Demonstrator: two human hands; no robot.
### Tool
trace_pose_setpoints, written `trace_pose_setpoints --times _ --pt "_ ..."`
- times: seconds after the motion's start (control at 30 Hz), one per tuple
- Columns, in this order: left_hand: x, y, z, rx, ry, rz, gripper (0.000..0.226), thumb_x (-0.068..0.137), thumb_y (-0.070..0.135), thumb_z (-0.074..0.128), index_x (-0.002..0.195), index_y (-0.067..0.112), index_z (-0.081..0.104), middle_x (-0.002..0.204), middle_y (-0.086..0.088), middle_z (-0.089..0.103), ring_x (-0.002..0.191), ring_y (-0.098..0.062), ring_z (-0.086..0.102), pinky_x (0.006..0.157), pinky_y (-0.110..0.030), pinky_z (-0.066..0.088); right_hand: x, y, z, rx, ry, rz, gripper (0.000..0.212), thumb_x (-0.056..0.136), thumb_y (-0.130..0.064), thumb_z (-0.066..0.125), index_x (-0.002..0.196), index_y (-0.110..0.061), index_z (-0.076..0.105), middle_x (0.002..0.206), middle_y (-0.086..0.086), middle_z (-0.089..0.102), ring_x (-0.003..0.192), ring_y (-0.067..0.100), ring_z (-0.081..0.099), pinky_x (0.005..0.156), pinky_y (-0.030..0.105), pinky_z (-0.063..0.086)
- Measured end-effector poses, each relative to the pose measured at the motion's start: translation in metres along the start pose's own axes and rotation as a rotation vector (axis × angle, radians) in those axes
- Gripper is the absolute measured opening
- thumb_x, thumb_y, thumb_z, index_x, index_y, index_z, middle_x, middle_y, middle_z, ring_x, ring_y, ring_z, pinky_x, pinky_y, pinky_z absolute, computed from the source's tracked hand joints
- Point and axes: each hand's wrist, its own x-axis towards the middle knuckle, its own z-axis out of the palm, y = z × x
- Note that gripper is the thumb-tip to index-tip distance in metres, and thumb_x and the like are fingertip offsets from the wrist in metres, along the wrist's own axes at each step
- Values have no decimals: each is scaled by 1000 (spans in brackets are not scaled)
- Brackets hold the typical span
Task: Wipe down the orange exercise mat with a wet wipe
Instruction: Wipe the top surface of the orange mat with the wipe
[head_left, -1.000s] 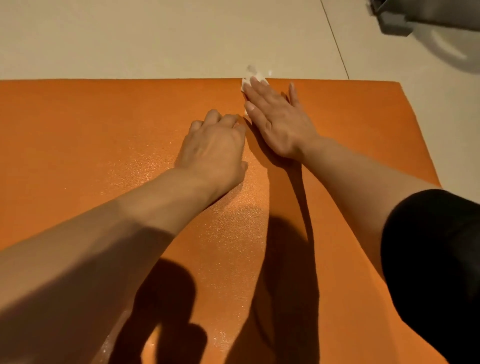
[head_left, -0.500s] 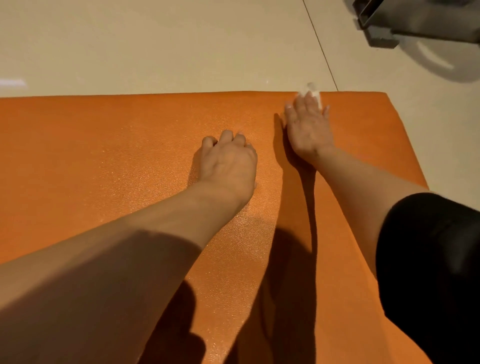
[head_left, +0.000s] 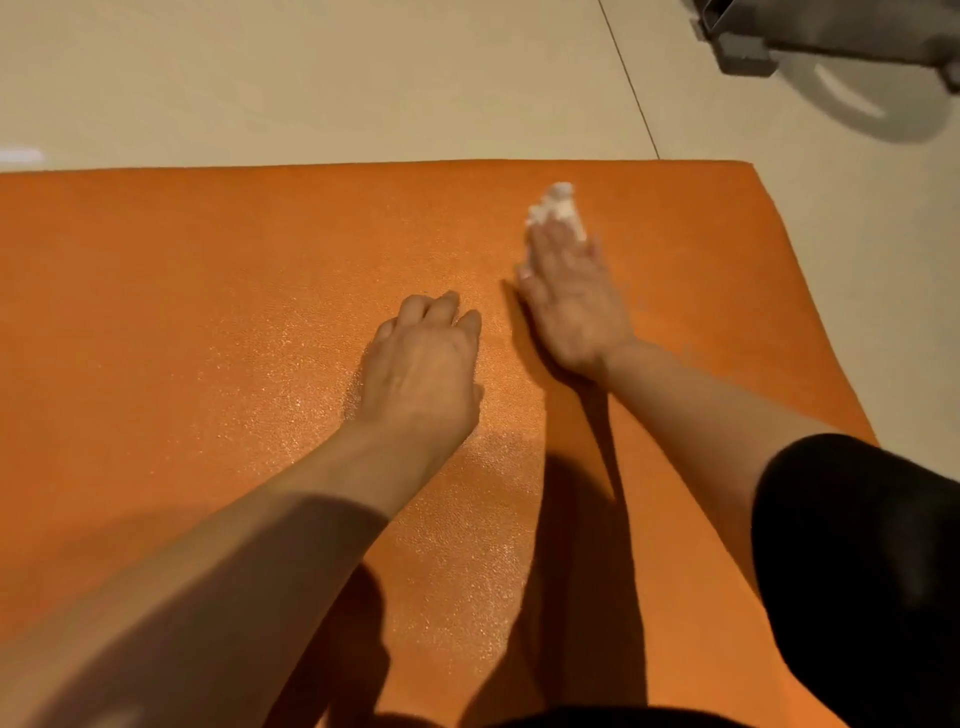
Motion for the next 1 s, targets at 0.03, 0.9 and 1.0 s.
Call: trace_pose_setpoints --times 0.03,0.9,1.0 --pt "-4 3 2 -12 12 -14 68 88 35 65 147 19 34 157 -2 23 139 -23 23 110 -36 27 -11 -13 4 11 -19 -122 60 104 -42 16 155 -13 7 163 5 1 150 16 -4 117 31 -12" --pt "-76 34 22 -55 -60 31 69 90 28 62 150 21 27 159 -1 16 142 -22 16 115 -36 12 -121 -13 27 102 -23 -104 65 100 -49 16 155 -14 16 162 5 7 150 15 1 118 29 -11" --pt "-86 37 24 -50 -85 60 69 91 33 60 150 20 26 160 -2 14 142 -22 16 116 -38 10 -135 17 22 1 -42 -126 69 96 -54 8 155 -18 11 162 1 5 149 11 0 120 35 -9"
